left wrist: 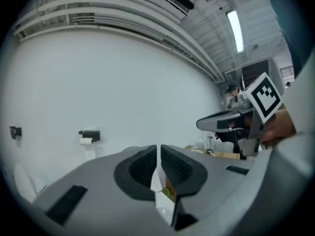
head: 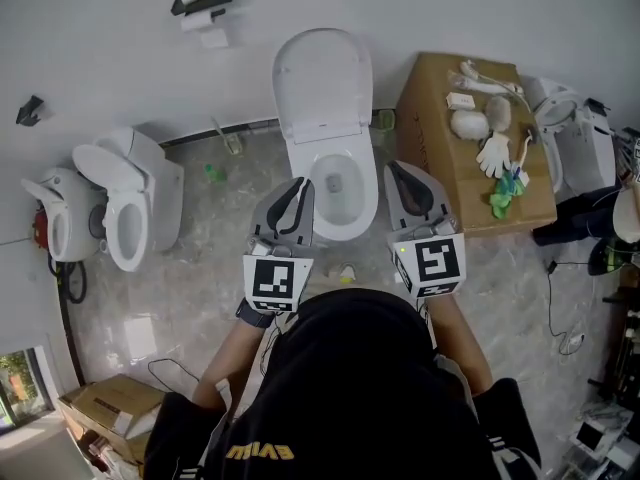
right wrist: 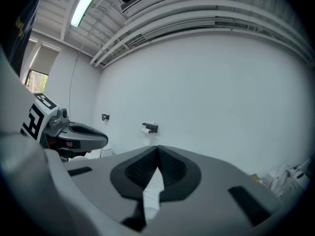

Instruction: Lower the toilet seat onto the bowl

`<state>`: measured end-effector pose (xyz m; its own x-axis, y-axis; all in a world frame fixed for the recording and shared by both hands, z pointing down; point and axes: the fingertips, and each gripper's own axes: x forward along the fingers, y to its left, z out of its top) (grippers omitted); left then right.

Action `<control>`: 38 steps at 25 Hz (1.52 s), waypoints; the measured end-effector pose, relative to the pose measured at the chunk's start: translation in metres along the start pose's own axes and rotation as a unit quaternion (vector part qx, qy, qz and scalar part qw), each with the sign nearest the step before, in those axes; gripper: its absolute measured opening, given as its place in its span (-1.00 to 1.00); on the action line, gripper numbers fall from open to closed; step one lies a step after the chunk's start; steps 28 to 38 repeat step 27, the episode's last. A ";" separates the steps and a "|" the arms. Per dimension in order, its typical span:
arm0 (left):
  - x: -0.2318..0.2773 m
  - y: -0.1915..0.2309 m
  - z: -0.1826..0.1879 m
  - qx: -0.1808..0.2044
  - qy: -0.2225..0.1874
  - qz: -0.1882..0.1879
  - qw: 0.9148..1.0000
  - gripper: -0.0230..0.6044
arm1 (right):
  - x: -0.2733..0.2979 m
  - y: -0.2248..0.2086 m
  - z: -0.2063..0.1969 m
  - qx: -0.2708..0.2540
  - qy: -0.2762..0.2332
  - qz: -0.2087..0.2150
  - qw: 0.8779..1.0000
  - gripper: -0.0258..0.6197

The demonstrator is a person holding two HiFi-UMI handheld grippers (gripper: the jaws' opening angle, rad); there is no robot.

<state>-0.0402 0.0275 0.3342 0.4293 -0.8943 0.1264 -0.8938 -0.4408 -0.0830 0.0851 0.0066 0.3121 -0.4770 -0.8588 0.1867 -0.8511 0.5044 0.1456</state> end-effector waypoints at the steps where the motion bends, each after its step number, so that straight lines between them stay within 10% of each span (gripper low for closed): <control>1: -0.001 0.000 0.000 -0.001 0.000 0.000 1.000 -0.82 | -0.001 0.001 0.000 -0.003 0.000 0.001 1.000 -0.94; 38: -0.002 -0.018 -0.036 0.005 0.038 -0.009 0.999 -0.81 | -0.015 0.011 -0.071 0.009 0.121 0.104 0.987 -0.93</control>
